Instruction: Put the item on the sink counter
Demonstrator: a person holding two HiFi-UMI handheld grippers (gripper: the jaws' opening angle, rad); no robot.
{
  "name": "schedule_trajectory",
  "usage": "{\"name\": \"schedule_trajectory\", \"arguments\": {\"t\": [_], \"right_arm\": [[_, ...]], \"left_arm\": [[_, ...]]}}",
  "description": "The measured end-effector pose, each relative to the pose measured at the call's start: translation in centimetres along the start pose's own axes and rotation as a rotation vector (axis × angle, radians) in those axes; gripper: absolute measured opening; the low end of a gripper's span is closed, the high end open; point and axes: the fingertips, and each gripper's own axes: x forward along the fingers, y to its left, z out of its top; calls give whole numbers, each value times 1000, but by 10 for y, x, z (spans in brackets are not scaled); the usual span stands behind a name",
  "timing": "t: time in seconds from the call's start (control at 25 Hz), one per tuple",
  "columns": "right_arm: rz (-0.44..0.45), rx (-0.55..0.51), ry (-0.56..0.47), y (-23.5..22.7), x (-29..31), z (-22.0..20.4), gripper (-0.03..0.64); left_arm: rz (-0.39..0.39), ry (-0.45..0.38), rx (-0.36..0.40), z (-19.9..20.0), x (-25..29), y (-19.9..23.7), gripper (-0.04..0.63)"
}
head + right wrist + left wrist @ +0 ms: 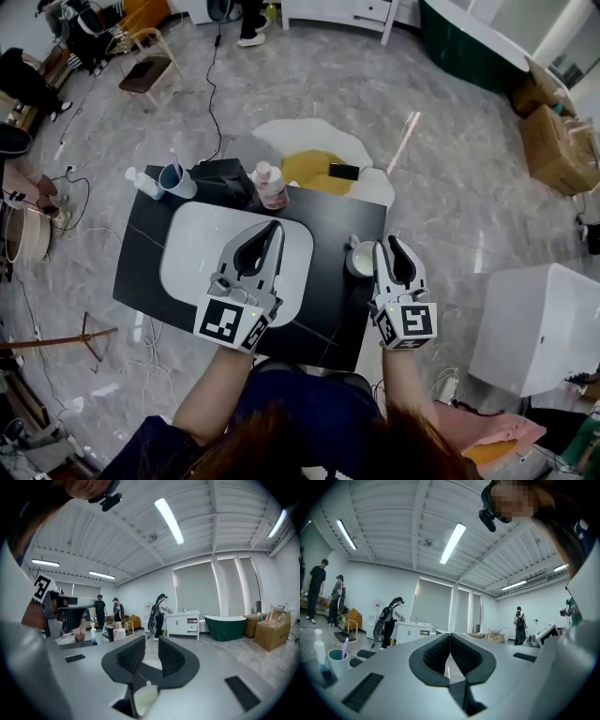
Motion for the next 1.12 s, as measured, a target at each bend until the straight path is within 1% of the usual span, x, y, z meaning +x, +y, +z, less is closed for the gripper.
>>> {"name": "schedule_trajectory", "arguments": {"t": [0.08,0.16,0.28,0.4,0.48,0.6,0.8,0.96,1.12], "right_arm": [[-7,4,-69,-2,-12,33,53],[3,6,-133,-1,-24,62,22],[22,-18,-196,4,-42,98,17],[29,-82,-227,10,-60,124,17],[31,-86,-257,11,-71,138,17],[28,-63,-298,8,-86,156,15],[35,-24,-333,2,-108,177,15],[44,-1,-339,3,-112,183,15],[56,-7,-323,2,-117,183,15]], "left_arm": [[11,-26,12,16,-4,-6,23],[22,-47,16,31,-8,-11,23],[37,-71,21,51,-15,-18,23],[50,-99,37,68,-23,-26,23],[58,-114,50,76,-27,-31,23],[64,-129,69,88,-33,-39,23],[82,-147,89,107,-41,-54,23],[87,-159,94,111,-44,-56,23],[92,-159,97,115,-48,-64,23]]}}
